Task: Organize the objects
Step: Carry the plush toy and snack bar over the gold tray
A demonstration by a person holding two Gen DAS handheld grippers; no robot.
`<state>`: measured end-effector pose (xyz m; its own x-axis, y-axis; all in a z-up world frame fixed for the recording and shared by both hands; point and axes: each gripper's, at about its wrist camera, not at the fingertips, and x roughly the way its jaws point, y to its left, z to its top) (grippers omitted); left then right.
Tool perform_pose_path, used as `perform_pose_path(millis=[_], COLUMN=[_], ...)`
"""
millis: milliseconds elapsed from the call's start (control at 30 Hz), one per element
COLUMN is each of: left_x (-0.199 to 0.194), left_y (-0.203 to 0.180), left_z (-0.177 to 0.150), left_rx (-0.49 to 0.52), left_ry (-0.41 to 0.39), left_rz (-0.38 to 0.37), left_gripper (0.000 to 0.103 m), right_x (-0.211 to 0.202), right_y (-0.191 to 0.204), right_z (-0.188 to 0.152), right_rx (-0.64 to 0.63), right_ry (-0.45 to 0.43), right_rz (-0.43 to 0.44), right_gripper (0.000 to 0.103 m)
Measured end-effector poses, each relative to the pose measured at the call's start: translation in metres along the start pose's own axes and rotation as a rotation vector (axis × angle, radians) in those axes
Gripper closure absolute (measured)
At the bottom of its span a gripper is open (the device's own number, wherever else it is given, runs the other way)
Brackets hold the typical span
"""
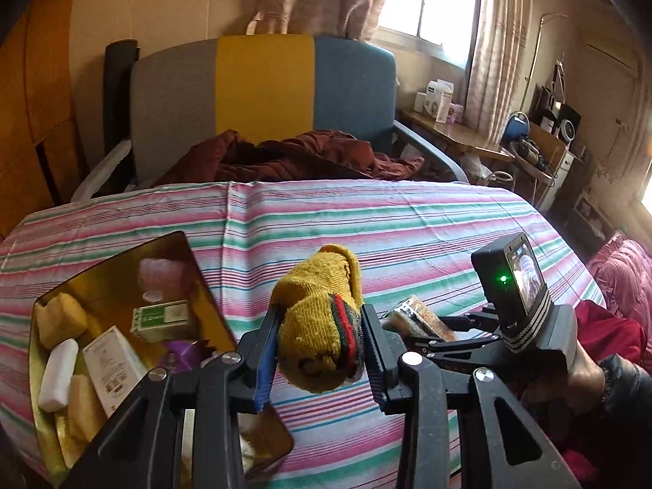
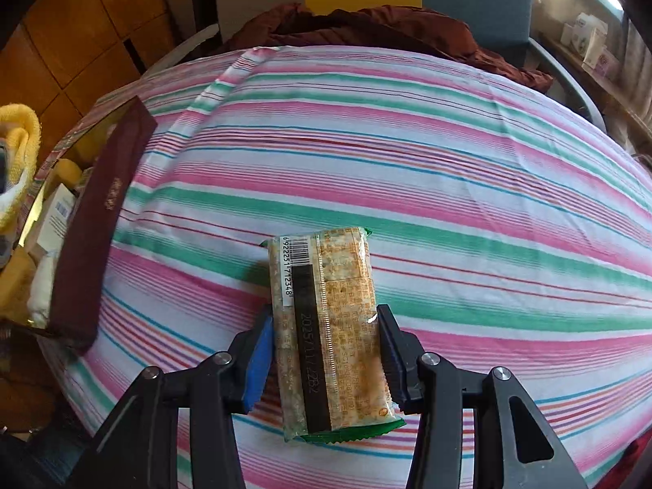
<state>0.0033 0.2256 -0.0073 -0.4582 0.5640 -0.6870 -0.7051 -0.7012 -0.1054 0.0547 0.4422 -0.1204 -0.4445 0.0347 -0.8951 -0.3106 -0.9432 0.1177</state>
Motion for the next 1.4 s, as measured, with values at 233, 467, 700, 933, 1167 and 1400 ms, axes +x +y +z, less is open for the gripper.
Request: perform_pose_path(millis=[233, 467, 700, 933, 1167, 1400], left_x=[-0.012, -0.038, -0.07, -0.084, -0.087, -0.076], left_y=[0.018, 0.048, 0.121, 0.186, 0.216, 0.203], left_z=[-0.008, -0.012, -0.02, -0.051, -0.073, -0.06], left_rx=[-0.044, -0.1, -0.249, -0.386, -0.462, -0.422], left_ry=[-0.009, -0.062, -0.113, -0.099, -0.082, -0.091], left_rz=[-0.021, -0.009, 0.088, 0.181, 0.159, 0.097], left_gripper=[0.066, 0.066, 0.066, 0.066, 0.066, 0.066], right_x=[-0.002, -0.014, -0.047, -0.054, -0.027, -0.013], right_y=[0.022, 0.043, 0.091, 0.164, 0.213, 0.22], right_z=[-0.005, -0.009, 0.0, 0.015, 0.023, 0.02], right_rx=[0.051, 0.077, -0.005, -0.148, -0.235, -0.249], right_ry=[-0.013, -0.049, -0.128, -0.151, -0.106, -0.081], right_rz=[0.049, 0.11, 0.2, 0.297, 0.316, 0.291], right_gripper=[0.055, 0.055, 0.055, 0.055, 0.055, 0.055])
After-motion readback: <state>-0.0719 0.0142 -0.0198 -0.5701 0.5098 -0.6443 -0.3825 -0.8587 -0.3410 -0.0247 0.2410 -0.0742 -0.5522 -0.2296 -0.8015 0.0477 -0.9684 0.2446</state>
